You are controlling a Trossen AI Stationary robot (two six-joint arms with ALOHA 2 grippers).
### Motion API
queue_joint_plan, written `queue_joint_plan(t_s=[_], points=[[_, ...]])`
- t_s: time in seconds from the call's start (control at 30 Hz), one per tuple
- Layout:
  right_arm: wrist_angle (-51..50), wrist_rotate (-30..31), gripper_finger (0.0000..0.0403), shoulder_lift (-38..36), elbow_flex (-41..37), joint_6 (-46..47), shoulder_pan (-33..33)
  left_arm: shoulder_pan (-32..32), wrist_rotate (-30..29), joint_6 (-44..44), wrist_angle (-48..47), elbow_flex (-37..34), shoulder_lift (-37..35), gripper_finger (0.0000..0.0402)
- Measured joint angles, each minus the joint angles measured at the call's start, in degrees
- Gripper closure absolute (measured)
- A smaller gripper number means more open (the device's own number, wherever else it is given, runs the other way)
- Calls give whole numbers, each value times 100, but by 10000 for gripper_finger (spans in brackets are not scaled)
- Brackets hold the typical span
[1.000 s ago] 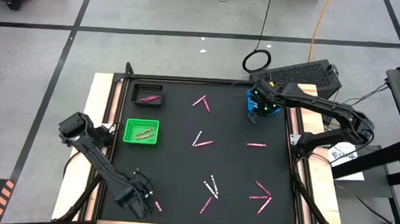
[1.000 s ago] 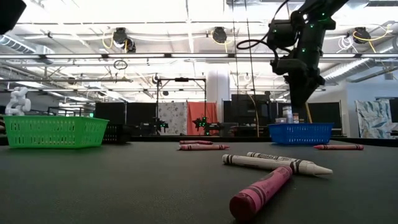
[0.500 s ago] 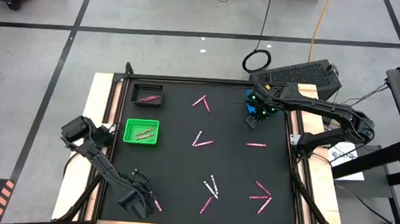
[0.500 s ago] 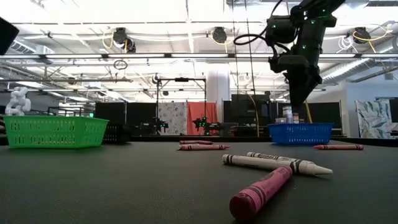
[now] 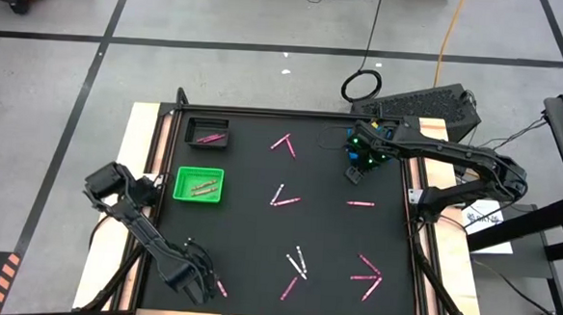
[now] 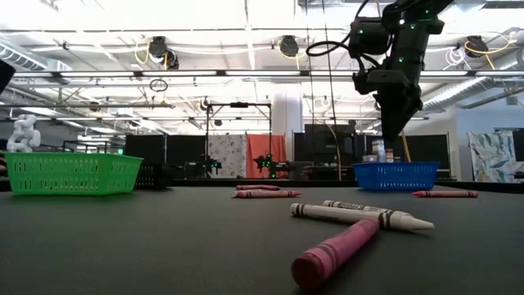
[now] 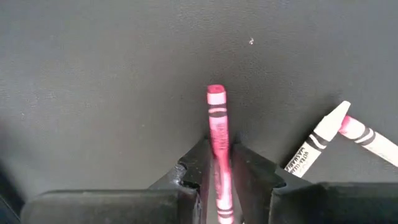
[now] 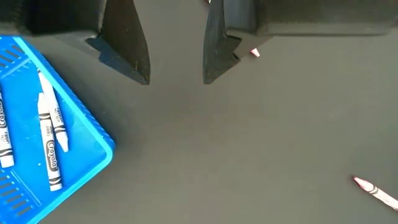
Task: Sort crayons
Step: Put the red crayon into the black bin
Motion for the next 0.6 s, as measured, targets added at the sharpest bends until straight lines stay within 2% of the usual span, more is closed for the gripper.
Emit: queue_joint_plan(t_s=[0.13, 0.4, 0.6], points=[[-1, 5, 268, 0, 0, 12, 0, 0, 19, 21, 76, -68, -6, 335], [0, 12, 268, 0, 0, 2, -2, -6, 49, 142, 80, -11, -7, 392], [11, 14, 268, 0, 0, 0, -2, -4, 31, 339, 10, 117, 21, 394]])
